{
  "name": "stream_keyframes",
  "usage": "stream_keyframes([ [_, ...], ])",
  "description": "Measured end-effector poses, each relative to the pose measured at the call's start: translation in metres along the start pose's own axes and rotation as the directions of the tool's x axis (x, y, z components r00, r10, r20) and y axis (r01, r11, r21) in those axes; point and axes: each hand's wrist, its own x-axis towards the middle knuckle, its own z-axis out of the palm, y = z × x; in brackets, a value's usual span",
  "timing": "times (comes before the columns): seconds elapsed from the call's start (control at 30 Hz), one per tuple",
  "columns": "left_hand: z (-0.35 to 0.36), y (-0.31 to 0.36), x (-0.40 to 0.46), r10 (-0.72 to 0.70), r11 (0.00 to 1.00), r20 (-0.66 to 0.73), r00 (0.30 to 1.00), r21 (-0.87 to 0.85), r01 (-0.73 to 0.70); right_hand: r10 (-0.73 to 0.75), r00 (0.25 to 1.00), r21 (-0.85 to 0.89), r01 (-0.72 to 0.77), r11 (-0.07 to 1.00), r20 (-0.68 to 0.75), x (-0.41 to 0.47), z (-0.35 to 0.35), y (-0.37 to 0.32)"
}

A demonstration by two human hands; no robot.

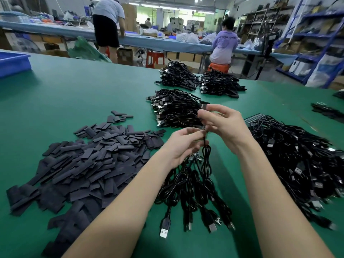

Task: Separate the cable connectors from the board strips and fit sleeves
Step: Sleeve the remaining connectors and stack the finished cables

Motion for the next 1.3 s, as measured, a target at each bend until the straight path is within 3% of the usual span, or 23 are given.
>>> stream_keyframes([
  [0.17,0.000,0.001,0.000,-0.009,1.000,0.079,0.997,0.001,0.009,0.089,0.989,0.380,-0.038,0.924,-0.116,-0.010,-0.026,0.028],
  [0.27,0.002,0.003,-0.003,-0.018,1.000,0.089,0.996,0.022,0.016,0.082,0.988,0.444,-0.017,0.896,-0.128,-0.013,-0.025,0.035],
  [0.93,0.001,0.007,-0.005,0.032,0.995,0.142,0.989,0.093,-0.045,0.075,0.994,0.429,-0.036,0.903,-0.074,-0.013,-0.031,0.024],
  [1.3,0.000,0.008,0.001,0.099,0.977,0.124,0.987,0.177,-0.120,0.088,0.970,0.383,0.006,0.924,-0.227,-0.009,-0.029,0.024],
])
